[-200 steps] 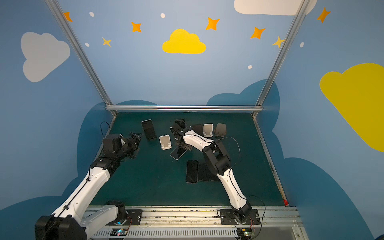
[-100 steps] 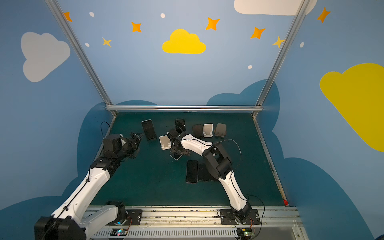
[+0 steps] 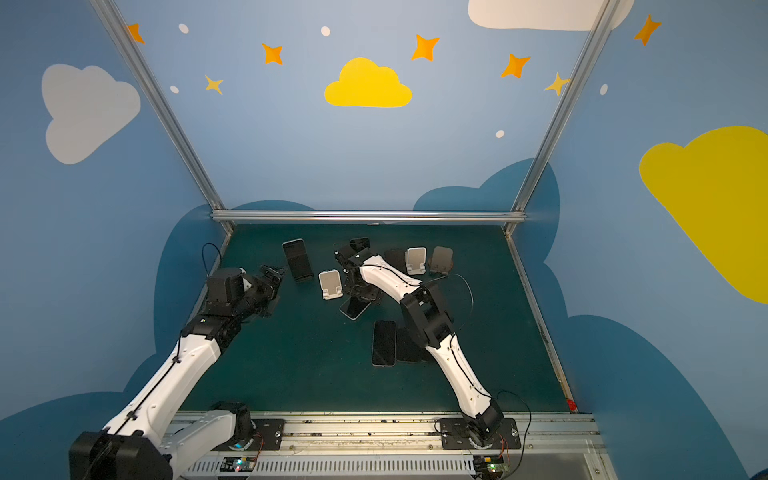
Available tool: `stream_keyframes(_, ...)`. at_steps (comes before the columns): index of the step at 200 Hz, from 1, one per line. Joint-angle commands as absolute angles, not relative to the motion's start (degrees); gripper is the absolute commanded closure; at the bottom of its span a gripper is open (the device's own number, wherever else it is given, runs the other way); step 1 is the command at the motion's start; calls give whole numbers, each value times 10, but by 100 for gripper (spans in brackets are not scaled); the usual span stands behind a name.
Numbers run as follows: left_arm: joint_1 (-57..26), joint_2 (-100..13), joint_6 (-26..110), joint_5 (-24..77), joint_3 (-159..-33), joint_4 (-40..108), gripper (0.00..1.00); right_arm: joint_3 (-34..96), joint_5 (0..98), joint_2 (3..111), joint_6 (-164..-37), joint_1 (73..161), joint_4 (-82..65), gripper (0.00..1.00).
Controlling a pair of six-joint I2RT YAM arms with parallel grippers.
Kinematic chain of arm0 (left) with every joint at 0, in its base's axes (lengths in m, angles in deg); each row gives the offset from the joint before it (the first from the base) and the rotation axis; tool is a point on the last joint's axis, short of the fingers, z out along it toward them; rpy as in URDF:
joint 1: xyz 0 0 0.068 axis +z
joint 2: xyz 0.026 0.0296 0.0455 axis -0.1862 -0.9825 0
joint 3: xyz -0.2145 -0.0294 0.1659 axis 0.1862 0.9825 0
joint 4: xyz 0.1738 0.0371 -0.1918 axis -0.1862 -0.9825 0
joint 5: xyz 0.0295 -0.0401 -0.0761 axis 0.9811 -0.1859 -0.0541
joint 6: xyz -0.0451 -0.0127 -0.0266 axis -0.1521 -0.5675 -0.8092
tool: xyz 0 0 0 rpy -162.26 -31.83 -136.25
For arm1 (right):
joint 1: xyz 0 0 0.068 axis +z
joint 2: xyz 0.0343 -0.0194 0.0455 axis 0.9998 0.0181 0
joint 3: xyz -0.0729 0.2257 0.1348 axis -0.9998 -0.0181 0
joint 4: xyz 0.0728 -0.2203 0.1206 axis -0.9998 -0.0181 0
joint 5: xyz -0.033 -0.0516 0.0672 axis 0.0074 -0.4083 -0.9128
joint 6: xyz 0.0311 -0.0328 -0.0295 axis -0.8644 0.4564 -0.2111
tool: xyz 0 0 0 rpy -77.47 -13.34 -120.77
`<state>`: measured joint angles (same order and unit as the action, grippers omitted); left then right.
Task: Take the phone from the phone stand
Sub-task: 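Lower the silver-edged phone onto the table beside the purple-edged phone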
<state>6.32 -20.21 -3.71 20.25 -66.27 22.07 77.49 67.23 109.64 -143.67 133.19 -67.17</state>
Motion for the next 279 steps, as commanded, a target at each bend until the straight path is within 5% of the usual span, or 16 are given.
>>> stream_keyframes(1,62,-202,-28,211,-658,224,0,756,666,1110,-1471,1330,-700,8)
stream_keyframes(103,62,-194,-31,211,-656,225,0,855,654,1184,-1455,1322,-798,8)
stream_keyframes(170,62,-199,-30,208,-657,227,0,704,655,1100,-1386,1344,-727,23)
stream_keyframes(279,62,-199,-27,210,-656,230,0,612,666,1029,-1281,1420,-680,28)
